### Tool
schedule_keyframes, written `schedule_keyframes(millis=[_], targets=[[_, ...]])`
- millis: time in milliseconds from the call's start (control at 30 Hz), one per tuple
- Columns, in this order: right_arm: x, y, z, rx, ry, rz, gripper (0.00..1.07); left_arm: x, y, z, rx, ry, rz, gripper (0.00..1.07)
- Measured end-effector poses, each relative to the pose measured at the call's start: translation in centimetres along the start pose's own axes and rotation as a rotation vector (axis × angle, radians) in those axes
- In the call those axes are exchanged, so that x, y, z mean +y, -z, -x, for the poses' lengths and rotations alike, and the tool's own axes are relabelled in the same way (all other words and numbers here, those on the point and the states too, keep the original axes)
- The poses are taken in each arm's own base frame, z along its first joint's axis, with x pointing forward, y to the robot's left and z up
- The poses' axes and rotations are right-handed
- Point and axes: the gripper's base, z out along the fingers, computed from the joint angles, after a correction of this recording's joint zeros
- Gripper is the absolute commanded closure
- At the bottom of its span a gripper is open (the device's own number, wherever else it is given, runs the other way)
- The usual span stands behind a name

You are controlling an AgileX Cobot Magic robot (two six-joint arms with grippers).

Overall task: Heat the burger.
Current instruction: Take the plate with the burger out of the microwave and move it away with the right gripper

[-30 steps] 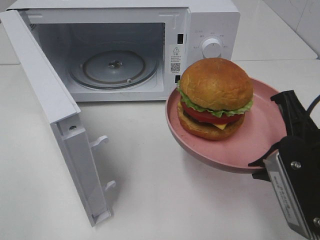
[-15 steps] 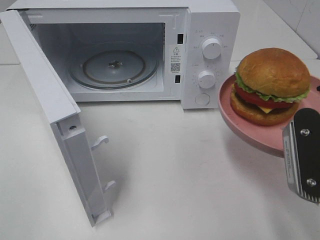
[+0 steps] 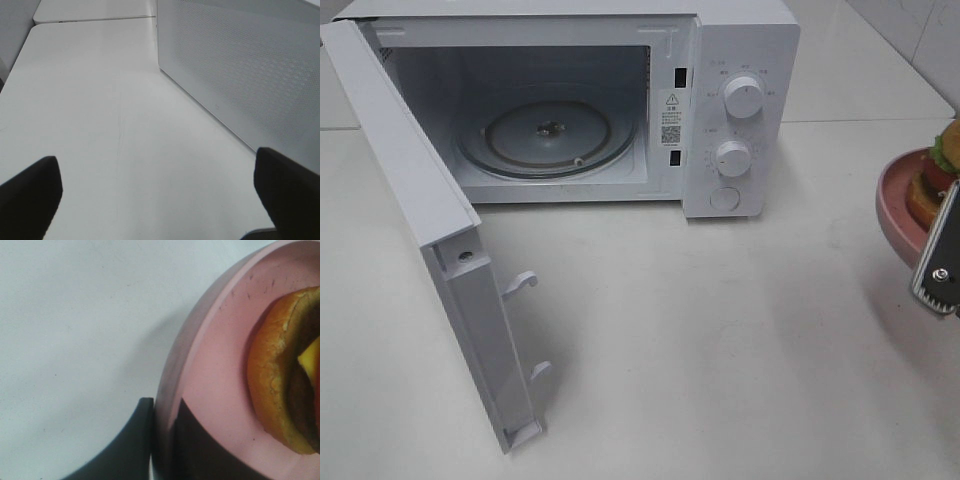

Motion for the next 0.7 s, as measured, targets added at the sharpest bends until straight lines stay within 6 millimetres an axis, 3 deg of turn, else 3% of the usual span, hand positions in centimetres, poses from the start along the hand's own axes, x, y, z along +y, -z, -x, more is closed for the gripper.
schedule_keyframes(millis=[233, 700], targets=[[0.2, -1.1, -0.1, 0.102, -0.133, 0.002, 1.07, 0.0, 0.0, 0.0, 0.000, 0.000, 0.000, 0.09], [1.1, -5.8, 0.9, 0.286, -0.455, -0.077, 1.07, 0.0, 0.0, 0.0, 0.000, 0.000, 0.000, 0.09]])
